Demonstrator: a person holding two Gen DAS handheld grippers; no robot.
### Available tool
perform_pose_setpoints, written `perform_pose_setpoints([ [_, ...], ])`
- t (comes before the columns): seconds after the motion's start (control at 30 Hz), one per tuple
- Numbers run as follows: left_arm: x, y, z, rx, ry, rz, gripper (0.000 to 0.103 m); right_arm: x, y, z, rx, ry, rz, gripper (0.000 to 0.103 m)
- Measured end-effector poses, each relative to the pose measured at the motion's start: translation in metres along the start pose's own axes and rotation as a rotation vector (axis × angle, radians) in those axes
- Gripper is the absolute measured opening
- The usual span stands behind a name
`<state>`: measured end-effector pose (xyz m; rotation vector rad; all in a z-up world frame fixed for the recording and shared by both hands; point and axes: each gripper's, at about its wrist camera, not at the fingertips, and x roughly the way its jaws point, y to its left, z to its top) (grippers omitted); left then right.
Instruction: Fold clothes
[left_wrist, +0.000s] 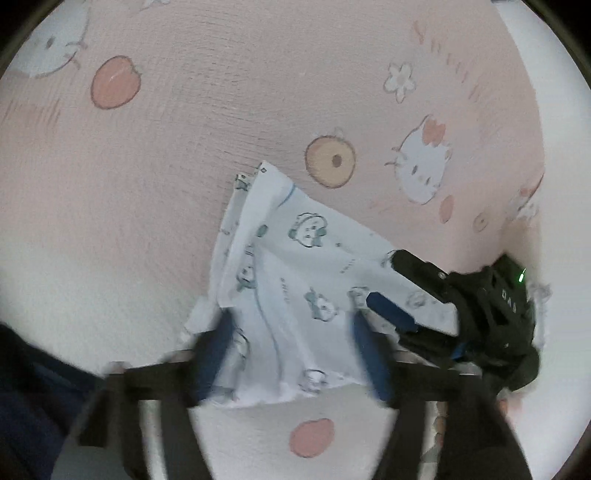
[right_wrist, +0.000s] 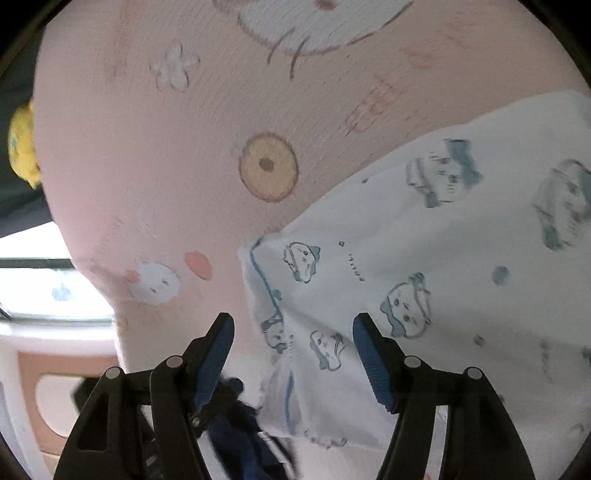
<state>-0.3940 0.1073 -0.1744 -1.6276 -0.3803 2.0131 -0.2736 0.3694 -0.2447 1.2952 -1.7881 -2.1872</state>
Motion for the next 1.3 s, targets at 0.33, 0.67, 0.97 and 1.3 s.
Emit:
perform_pose_setpoints([
  [0.33,-0.016,-0.003,-0.043,-0.078,-0.062,0.009,0.073,-0.061,0.011,-0.034,-0.209,-0.075,-0.016,0.071],
  [0.67,-0.021,0.007,-0.077,-0.239,-0.150,-0.051,0.073,-0.104,-0.034,-0.064,-0.234,-0.105,-0.184,0.072],
  [0.97,0.007,0.001,-0.091,-0.259,-0.100,-0.092,0.073,-0.127,-0.082,-0.077,-0.092,-0.084,-0.169,0.076],
  [1.3,0.034,0.013,-0.102,-0.315,-0.175,-0.183,0.073,-0.140,-0.142,-0.069,0.260,-0.161,0.001,0.076],
])
